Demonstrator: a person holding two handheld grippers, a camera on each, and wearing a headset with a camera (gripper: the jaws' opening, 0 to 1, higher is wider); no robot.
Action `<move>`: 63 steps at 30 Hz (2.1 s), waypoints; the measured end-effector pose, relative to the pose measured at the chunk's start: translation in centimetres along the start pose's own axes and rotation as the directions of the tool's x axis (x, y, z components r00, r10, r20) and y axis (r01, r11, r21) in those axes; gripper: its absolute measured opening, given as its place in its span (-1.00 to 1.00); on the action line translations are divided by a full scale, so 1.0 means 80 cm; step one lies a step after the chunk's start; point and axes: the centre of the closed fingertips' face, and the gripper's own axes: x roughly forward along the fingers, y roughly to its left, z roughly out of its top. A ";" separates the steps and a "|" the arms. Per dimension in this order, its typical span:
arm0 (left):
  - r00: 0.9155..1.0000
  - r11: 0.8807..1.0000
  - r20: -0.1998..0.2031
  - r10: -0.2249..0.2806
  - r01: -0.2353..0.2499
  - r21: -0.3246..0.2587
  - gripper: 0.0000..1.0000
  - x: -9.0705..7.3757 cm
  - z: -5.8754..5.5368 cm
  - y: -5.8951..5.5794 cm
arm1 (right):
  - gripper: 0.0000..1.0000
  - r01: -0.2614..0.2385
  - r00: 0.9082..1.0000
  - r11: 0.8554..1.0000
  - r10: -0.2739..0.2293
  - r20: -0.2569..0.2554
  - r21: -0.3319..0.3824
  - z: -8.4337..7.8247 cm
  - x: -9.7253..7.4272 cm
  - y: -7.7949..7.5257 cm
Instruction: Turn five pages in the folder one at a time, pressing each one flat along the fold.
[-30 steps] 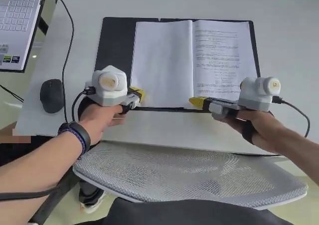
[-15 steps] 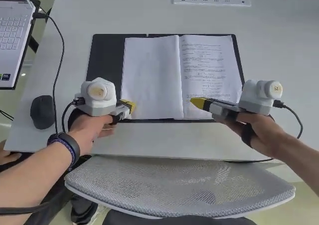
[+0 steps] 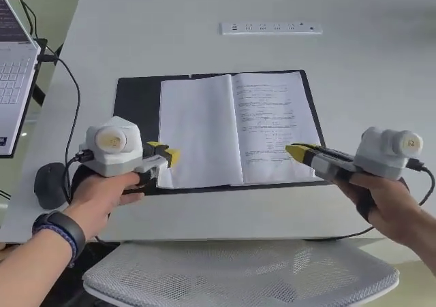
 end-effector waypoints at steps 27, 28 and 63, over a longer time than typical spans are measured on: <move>0.994 0.995 0.105 -0.010 0.000 0.095 0.17 -0.081 0.032 -0.027 | -0.08 0.237 0.969 0.966 -0.227 0.096 -0.105 -0.002 -0.121 -0.041; 0.994 0.996 0.107 -0.009 -0.001 0.093 0.20 -0.082 0.032 -0.027 | -0.05 0.240 0.969 0.965 -0.230 0.095 -0.109 -0.003 -0.121 -0.041; 0.993 0.993 0.095 -0.065 0.055 0.109 0.41 -0.041 0.053 -0.059 | 0.32 0.257 0.966 0.954 -0.254 0.041 -0.156 -0.023 -0.123 -0.045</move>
